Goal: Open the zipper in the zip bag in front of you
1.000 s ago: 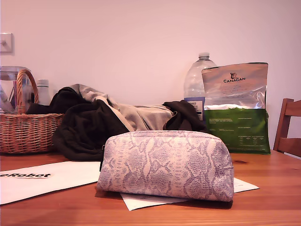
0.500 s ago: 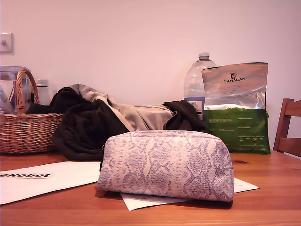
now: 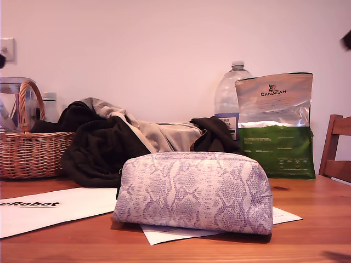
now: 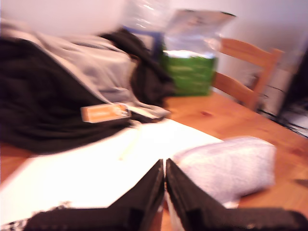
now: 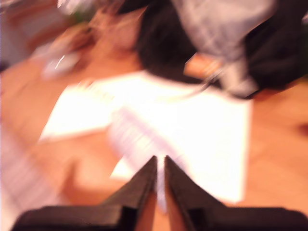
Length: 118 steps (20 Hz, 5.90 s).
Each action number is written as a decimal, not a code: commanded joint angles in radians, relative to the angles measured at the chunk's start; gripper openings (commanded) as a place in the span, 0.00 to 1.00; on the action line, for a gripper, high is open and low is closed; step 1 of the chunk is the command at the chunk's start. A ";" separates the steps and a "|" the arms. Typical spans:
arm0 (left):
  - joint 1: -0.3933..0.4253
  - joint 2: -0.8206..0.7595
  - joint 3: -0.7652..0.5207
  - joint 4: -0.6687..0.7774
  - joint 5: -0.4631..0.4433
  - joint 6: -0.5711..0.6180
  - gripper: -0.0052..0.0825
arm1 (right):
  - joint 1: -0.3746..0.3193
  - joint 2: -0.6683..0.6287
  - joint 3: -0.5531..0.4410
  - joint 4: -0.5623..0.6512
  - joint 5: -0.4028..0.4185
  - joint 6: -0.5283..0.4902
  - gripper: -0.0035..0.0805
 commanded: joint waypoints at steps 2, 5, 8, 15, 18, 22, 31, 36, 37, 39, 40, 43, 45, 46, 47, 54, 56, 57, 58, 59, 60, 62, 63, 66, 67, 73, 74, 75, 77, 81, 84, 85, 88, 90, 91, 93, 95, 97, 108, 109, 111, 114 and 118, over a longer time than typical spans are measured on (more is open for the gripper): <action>-0.018 0.102 0.065 -0.010 0.015 0.055 0.04 | 0.050 0.171 0.062 -0.031 -0.035 -0.092 0.27; -0.032 0.191 0.105 -0.011 0.019 0.080 0.04 | 0.098 0.336 0.140 -0.040 -0.034 -0.163 0.41; -0.037 0.263 0.119 -0.011 0.019 0.163 0.04 | 0.138 0.478 0.218 -0.040 -0.025 -0.217 0.49; -0.043 0.377 0.122 -0.006 0.018 0.177 0.04 | 0.184 0.776 0.356 -0.040 0.051 -0.386 0.53; -0.042 0.386 0.122 -0.003 0.018 0.188 0.04 | 0.190 0.892 0.398 -0.079 0.049 -0.375 0.53; -0.042 0.386 0.122 -0.001 0.018 0.200 0.04 | 0.191 0.965 0.410 -0.050 0.021 -0.383 0.53; -0.043 0.476 0.122 0.054 0.021 0.245 0.04 | 0.200 1.058 0.410 0.027 0.052 -0.492 0.52; -0.043 0.552 0.123 0.135 0.058 0.245 0.04 | 0.208 1.086 0.410 0.022 0.055 -0.552 0.52; -0.044 0.565 0.123 0.146 0.067 0.245 0.05 | 0.211 1.086 0.410 0.021 0.055 -0.561 0.52; -0.050 0.597 0.123 0.164 0.090 0.255 0.05 | 0.217 1.086 0.410 0.021 0.053 -0.565 0.46; -0.058 0.618 0.123 0.180 0.108 0.269 0.05 | 0.221 1.086 0.410 0.020 0.052 -0.567 0.42; -0.092 0.705 0.124 0.257 0.124 0.324 0.15 | 0.235 1.086 0.410 0.021 0.056 -0.568 0.39; -0.111 0.771 0.125 0.325 0.118 0.361 0.23 | 0.240 1.086 0.410 0.022 0.068 -0.570 0.39; -0.116 0.800 0.126 0.340 0.101 0.359 0.25 | 0.243 1.086 0.410 0.022 0.072 -0.570 0.39; -0.123 0.829 0.126 0.350 0.070 0.359 0.25 | 0.243 1.086 0.410 0.022 0.078 -0.570 0.39; -0.167 1.008 0.128 0.541 -0.027 0.405 0.30 | 0.243 1.086 0.410 0.028 0.078 -0.570 0.39; -0.195 1.041 0.128 0.573 -0.034 0.404 0.35 | 0.243 1.086 0.410 0.028 0.078 -0.570 0.39; -0.207 1.054 0.128 0.592 -0.037 0.404 0.35 | 0.243 1.086 0.410 0.028 0.078 -0.570 0.39; -0.216 1.066 0.128 0.607 -0.046 0.404 0.35 | 0.243 1.086 0.410 0.028 0.078 -0.570 0.39; -0.224 1.080 0.128 0.619 -0.058 0.404 0.35 | 0.243 1.086 0.410 0.028 0.078 -0.570 0.39; -0.232 1.098 0.128 0.624 -0.068 0.403 0.35 | 0.243 1.086 0.410 0.029 0.078 -0.570 0.39; -0.246 1.135 0.128 0.656 -0.105 0.399 0.35 | 0.243 1.086 0.410 0.028 0.078 -0.570 0.39; -0.253 1.153 0.128 0.681 -0.130 0.399 0.35 | 0.243 1.086 0.410 0.027 0.078 -0.570 0.39; -0.279 1.185 0.128 0.760 -0.169 0.350 0.35 | 0.244 1.086 0.410 0.027 0.078 -0.570 0.39; -0.286 1.191 0.129 0.776 -0.174 0.339 0.35 | 0.244 1.086 0.410 0.028 0.078 -0.570 0.39; -0.326 1.212 0.130 0.783 -0.219 0.336 0.35 | 0.245 1.086 0.410 0.028 0.078 -0.570 0.39; -0.329 1.218 0.132 0.786 -0.238 0.325 0.35 | 0.245 1.086 0.410 0.028 0.078 -0.570 0.39; -0.331 1.223 0.133 0.793 -0.246 0.306 0.35 | 0.245 1.086 0.410 0.028 0.078 -0.570 0.39; -0.346 1.227 0.134 0.812 -0.263 0.293 0.35 | 0.245 1.086 0.410 0.028 0.078 -0.570 0.39; -0.363 1.230 0.136 0.843 -0.304 0.293 0.35 | 0.245 1.086 0.410 0.028 0.077 -0.570 0.39; -0.369 1.231 0.139 0.842 -0.305 0.293 0.27 | 0.245 1.086 0.410 0.028 0.077 -0.570 0.39; -0.369 1.231 0.139 0.842 -0.307 0.293 0.26 | 0.245 1.086 0.410 0.028 0.077 -0.570 0.39; -0.369 1.230 0.140 0.837 -0.349 0.293 0.24 | 0.245 1.086 0.410 0.027 0.077 -0.570 0.39; -0.369 1.231 0.140 0.834 -0.374 0.292 0.24 | 0.245 1.086 0.410 0.027 0.077 -0.569 0.39; -0.369 1.231 0.140 0.835 -0.388 0.285 0.24 | 0.245 1.086 0.410 0.027 0.077 -0.569 0.39; -0.369 1.230 0.141 0.834 -0.386 0.268 0.24 | 0.245 1.086 0.410 0.027 0.077 -0.569 0.39; -0.371 1.231 0.141 0.835 -0.383 0.263 0.25 | 0.245 1.086 0.410 0.028 0.077 -0.569 0.39; -0.381 1.231 0.141 0.834 -0.365 0.256 0.25 | 0.245 1.086 0.410 0.028 0.077 -0.569 0.39; -0.408 1.304 0.145 0.866 -0.400 0.242 0.24 | 0.245 1.086 0.410 0.026 0.077 -0.568 0.39; -0.411 1.315 0.145 0.883 -0.402 0.242 0.22 | 0.245 1.086 0.410 0.024 0.077 -0.568 0.39; -0.415 1.316 0.146 0.902 -0.402 0.242 0.15 | 0.245 1.086 0.410 0.018 0.077 -0.568 0.39; -0.415 1.315 0.146 0.958 -0.402 0.242 0.15 | 0.246 1.086 0.410 0.018 0.077 -0.568 0.39; -0.415 1.315 0.146 0.970 -0.402 0.241 0.27 | 0.246 1.086 0.410 0.018 0.077 -0.569 0.39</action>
